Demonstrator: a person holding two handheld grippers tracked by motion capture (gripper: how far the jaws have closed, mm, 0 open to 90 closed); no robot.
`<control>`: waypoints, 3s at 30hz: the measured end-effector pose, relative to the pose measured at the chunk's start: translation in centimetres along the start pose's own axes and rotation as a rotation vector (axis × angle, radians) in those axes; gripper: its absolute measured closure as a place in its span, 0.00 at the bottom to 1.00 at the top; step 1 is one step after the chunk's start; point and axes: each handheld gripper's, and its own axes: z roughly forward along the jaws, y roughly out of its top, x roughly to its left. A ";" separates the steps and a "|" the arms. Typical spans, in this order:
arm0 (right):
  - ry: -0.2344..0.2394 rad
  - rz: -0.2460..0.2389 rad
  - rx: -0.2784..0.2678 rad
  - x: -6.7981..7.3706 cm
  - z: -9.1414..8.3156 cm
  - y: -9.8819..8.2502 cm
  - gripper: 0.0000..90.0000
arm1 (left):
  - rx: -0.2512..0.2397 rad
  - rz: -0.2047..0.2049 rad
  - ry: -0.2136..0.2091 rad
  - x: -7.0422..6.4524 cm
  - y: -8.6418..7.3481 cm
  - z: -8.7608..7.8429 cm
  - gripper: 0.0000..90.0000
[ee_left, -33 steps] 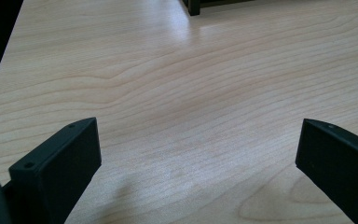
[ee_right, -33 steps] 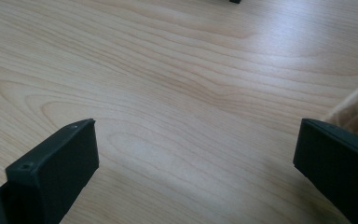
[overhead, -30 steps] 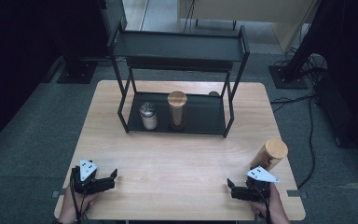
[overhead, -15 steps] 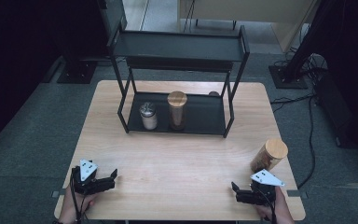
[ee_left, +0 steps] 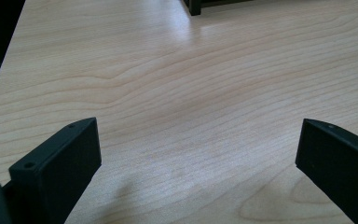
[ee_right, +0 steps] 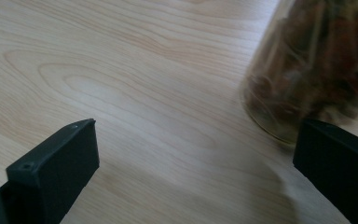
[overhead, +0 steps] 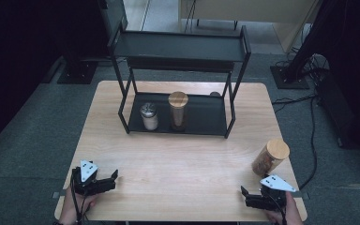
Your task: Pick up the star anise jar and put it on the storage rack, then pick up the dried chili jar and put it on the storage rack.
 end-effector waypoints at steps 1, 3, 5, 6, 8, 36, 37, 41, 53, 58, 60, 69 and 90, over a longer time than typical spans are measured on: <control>-0.009 0.000 0.001 -0.2 -0.1 -0.1 0.00 | 0.000 0.001 0.001 0.0 0.0 0.0 0.00; -0.020 0.009 -0.001 -0.8 -0.4 -0.3 0.00 | 0.001 0.000 0.002 0.0 0.0 0.0 0.00; -0.031 0.028 -0.003 -1.4 -0.6 -0.6 0.00 | 0.002 0.000 0.003 0.0 0.0 0.0 0.00; -0.035 0.032 -0.005 -1.6 -0.7 -0.7 0.00 | 0.003 0.001 0.003 0.0 0.0 0.1 0.00; -0.046 0.038 -0.008 -2.0 -0.8 -0.8 0.00 | 0.003 0.003 0.006 -0.1 0.0 0.0 0.00; -0.097 0.123 -0.004 -5.1 -0.9 -0.6 0.01 | -0.008 -0.008 0.011 0.0 -0.1 -0.1 0.00; -0.098 0.127 -0.004 -5.1 -0.8 -0.5 0.02 | -0.009 -0.009 0.011 0.0 -0.1 -0.1 0.00; -0.100 0.149 -0.003 -5.3 -0.5 -0.1 0.07 | -0.007 -0.008 0.010 0.0 -0.1 -0.1 0.00; -0.083 0.144 -0.016 -5.8 0.7 1.5 0.09 | -0.001 -0.009 0.004 0.0 0.0 0.0 0.00; -0.075 0.132 -0.024 -5.7 0.8 2.1 0.12 | 0.000 -0.005 0.004 0.0 0.0 0.0 0.00; -0.071 0.131 -0.032 -5.7 0.8 2.4 0.14 | 0.001 -0.009 0.005 0.0 0.0 0.0 0.00; -0.071 0.111 -0.042 -5.6 0.5 3.4 0.16 | 0.002 -0.005 0.004 0.0 0.0 0.0 0.00; -0.049 0.087 -0.083 -5.9 -1.5 6.0 0.18 | 0.004 -0.001 0.005 0.0 0.0 0.0 0.00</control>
